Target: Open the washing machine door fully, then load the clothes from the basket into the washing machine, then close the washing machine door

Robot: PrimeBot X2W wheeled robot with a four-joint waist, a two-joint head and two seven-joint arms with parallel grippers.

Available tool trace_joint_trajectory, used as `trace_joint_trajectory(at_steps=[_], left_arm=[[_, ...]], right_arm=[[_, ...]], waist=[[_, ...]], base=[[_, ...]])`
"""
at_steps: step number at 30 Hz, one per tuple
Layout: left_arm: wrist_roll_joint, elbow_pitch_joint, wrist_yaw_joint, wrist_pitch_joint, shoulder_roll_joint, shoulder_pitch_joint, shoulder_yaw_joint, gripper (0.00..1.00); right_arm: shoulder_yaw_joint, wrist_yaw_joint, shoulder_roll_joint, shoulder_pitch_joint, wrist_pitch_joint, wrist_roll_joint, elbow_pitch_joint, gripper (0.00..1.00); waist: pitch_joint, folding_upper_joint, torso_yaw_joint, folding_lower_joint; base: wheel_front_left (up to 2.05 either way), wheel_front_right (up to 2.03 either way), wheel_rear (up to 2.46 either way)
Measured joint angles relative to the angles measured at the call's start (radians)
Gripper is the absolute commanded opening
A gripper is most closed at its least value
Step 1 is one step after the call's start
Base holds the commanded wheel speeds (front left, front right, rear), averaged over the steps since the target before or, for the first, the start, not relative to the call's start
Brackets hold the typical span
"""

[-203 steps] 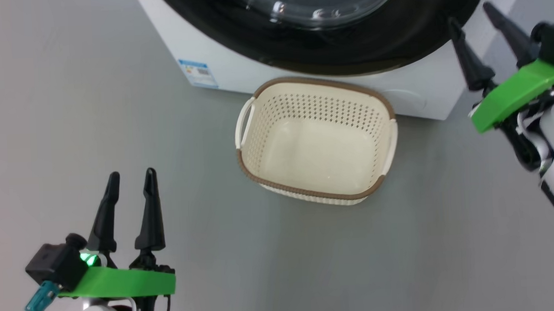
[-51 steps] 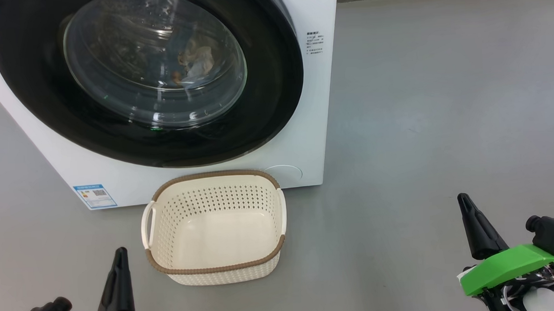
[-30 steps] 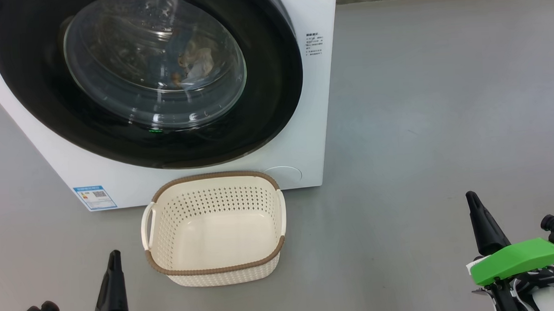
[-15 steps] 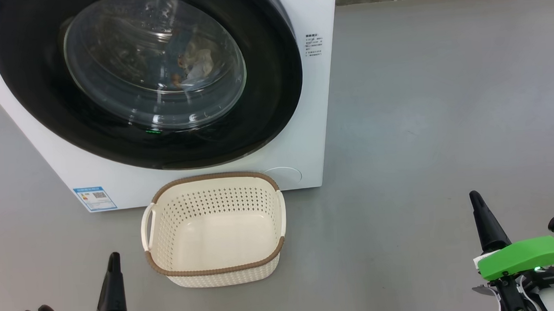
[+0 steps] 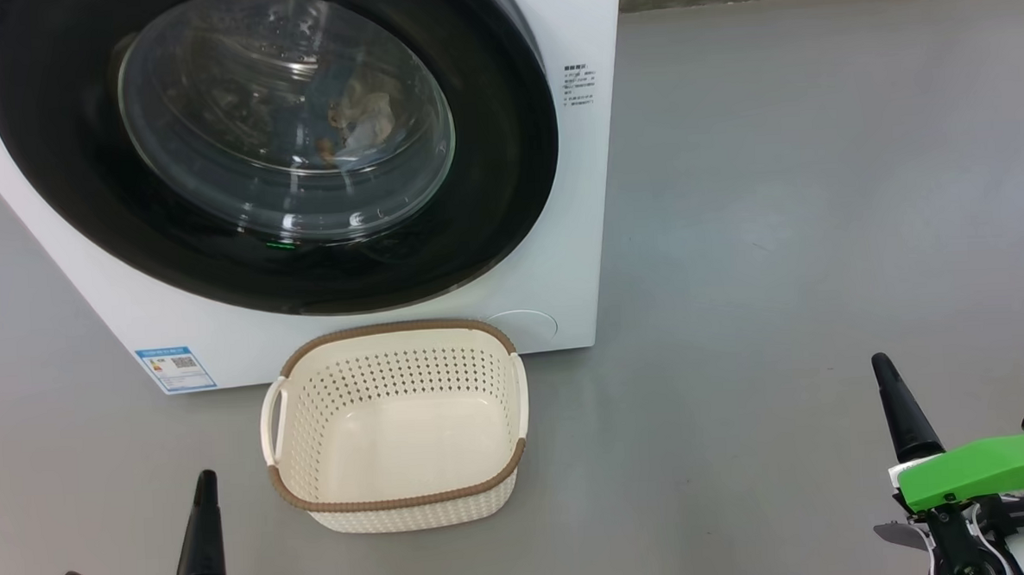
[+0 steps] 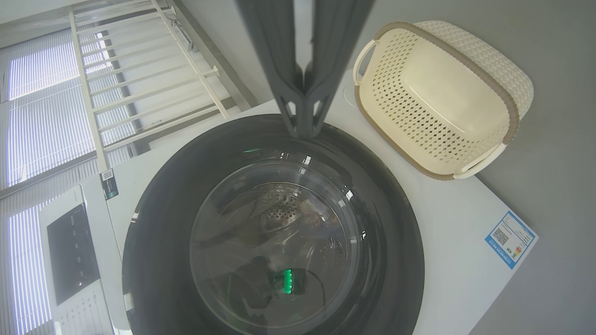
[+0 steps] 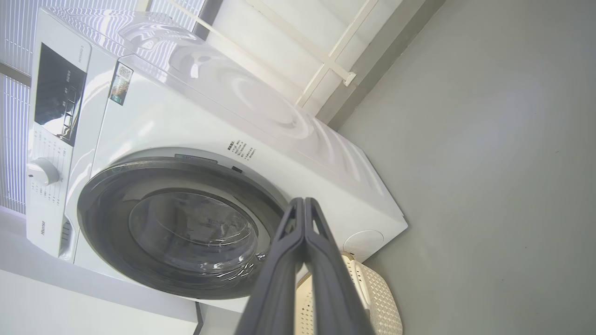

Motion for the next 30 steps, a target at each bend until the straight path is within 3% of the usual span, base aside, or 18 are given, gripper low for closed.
trace_joint_trajectory(at_steps=[30], left_arm=[[-0.258,0.001,0.000,0.087,-0.023,-0.001,0.044,0.00]], right_arm=[[-0.068,0.000,0.045,0.001,0.087,0.263,-0.014,0.00]], waist=[[-0.006,0.0000,-0.002,0.0000]], base=[[0.00,0.00,0.00]])
